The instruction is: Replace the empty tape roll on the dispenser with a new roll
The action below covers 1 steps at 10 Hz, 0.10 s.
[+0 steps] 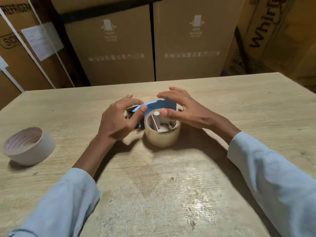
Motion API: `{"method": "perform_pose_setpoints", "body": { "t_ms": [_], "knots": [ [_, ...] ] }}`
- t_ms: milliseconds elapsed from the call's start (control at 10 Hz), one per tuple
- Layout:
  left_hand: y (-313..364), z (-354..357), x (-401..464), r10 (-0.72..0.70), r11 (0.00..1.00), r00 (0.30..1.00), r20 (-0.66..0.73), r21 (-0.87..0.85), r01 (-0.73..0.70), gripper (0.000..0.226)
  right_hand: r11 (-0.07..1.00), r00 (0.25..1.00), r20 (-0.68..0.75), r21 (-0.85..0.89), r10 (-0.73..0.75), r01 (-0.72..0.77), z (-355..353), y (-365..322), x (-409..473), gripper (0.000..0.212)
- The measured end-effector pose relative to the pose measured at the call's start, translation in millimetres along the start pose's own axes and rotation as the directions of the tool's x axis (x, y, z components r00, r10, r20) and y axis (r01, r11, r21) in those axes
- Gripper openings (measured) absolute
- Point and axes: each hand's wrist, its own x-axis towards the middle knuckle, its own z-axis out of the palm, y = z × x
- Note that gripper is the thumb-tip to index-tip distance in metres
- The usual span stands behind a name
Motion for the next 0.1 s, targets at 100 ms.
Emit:
{"method": "perform_pose_setpoints", "body": {
  "t_ms": [100],
  "knots": [
    [1.0, -1.4, 21.0, -0.086, 0.996, 0.987, 0.137, 0.049, 0.08, 0.061, 0.999, 0.998, -0.06, -0.031, -0.017, 0.015, -10.5, -5.3, 19.1, 0.087]
  ]
}}
